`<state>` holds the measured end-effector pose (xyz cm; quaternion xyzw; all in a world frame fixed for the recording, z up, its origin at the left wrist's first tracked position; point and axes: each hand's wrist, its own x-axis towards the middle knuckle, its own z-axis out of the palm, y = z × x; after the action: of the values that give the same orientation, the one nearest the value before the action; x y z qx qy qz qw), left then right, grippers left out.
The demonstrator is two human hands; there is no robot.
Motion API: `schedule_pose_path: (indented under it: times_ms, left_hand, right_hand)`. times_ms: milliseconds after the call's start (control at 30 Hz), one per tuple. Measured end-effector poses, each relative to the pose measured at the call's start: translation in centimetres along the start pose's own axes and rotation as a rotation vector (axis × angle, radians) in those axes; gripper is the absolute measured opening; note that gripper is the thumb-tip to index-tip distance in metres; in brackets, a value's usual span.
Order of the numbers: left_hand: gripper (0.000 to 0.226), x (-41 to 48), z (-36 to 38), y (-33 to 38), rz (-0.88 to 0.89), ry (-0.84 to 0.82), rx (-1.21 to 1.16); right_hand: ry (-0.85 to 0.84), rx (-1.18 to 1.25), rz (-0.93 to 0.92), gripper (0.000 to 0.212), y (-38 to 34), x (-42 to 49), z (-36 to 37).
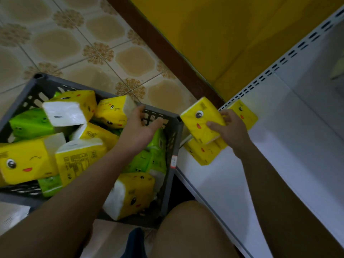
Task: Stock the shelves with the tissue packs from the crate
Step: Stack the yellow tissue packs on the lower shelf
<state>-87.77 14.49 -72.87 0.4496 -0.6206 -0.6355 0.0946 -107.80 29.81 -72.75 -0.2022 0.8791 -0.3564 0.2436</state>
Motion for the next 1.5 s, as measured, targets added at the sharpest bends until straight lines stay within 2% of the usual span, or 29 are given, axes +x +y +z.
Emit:
schedule_pose_path:
  times_ms: [100, 200, 267, 367, 467, 500, 567, 667, 767, 900, 1067, 1100, 1167, 1233, 1333, 1400, 1500]
  left_hand:
    - [0.069, -0.1, 0.7, -1.3, -0.046, -0.017, 0.035]
    - [0.073, -0.3, 1.1, -2.0, -0.064, -0.069, 0.089]
    - [0.073, -0.5, 1.2, -2.1, -0.052, -0.101, 0.105]
    - [0.075, -0.4, 1.2, -2.2, -0.034, -0.110, 0.162]
    - [0.073, -0.1, 1.4, -2.5, -0.012, -0.096, 0.187]
    - [0.072, 0.0, 1.5, -2.6, -0.008, -0.092, 0.195]
    - [0.071, -0.1, 1.7, -2.8, -0.012, -0.087, 0.200]
    - [0.069, -0.3, 2.0, -2.8, -0.003, -0.090, 0.222]
    - [0.068, -0.8, 2.0, -2.8, 0.031, -0.083, 0.284]
    - [0.067, -1.9, 1.1, -3.0, 0.065, -0.113, 0.364]
    - [0.064, -3.7, -1.9, -2.5, 0.062, -0.145, 0.504]
    - [0.061, -4.1, -2.6, -2.1, 0.086, -0.148, 0.525]
    - [0.055, -4.7, -4.3, -0.9, 0.144, -0.152, 0.564]
    - [0.050, -5.4, -6.5, 0.4, 0.179, -0.109, 0.619]
    - [0.051, -5.9, -10.5, 0.8, 0.159, 0.035, 0.773]
    - [0.057, -6.6, -13.0, 0.1, 0.101, 0.118, 0.905]
    - [0.069, -8.4, -15.4, -2.0, -0.128, 0.159, 0.961]
  right_hand:
    - [-0.050, -0.011, 0.170, 0.041, 4.0, 0.1, 0.0]
    - [-0.110, -0.111, 0.188, 0.045, 6.9, -0.1, 1.4]
    - [-0.062, -0.222, 0.169, 0.043, 8.0, 0.0, 2.2]
    - [0.127, -0.540, 0.064, 0.039, 8.4, -0.3, 2.6]
    - [0.312, -0.657, -0.139, 0.045, 7.9, -1.6, 2.9]
    - [0.319, -0.675, -0.221, 0.048, 7.9, -2.1, 3.3]
    - [0.229, -0.789, -0.336, 0.058, 8.2, -2.8, 4.3]
    - [0.077, -0.947, -0.326, 0.063, 9.1, -2.9, 5.3]
    - [0.109, -0.966, -0.257, 0.062, 9.1, -2.3, 5.1]
    - [0.070, -0.974, -0.242, 0.063, 8.3, -2.4, 4.8]
    - [0.100, -0.800, -0.306, 0.054, 2.7, -4.0, 5.0]
    - [0.070, -0.772, -0.328, 0.050, 0.7, -4.3, 5.1]
    - [-0.094, -0.660, -0.336, 0.042, -4.0, -4.9, 5.2]
    - [-0.370, -0.567, -0.287, 0.042, -9.0, -5.5, 5.8]
    - [-0.714, -0.641, -0.311, 0.052, -15.2, -8.1, 9.0]
    - [-0.826, -0.723, -0.337, 0.057, -17.3, -10.1, 12.3]
    - [-0.819, -0.698, -0.233, 0.071, -17.1, -11.8, 16.6]
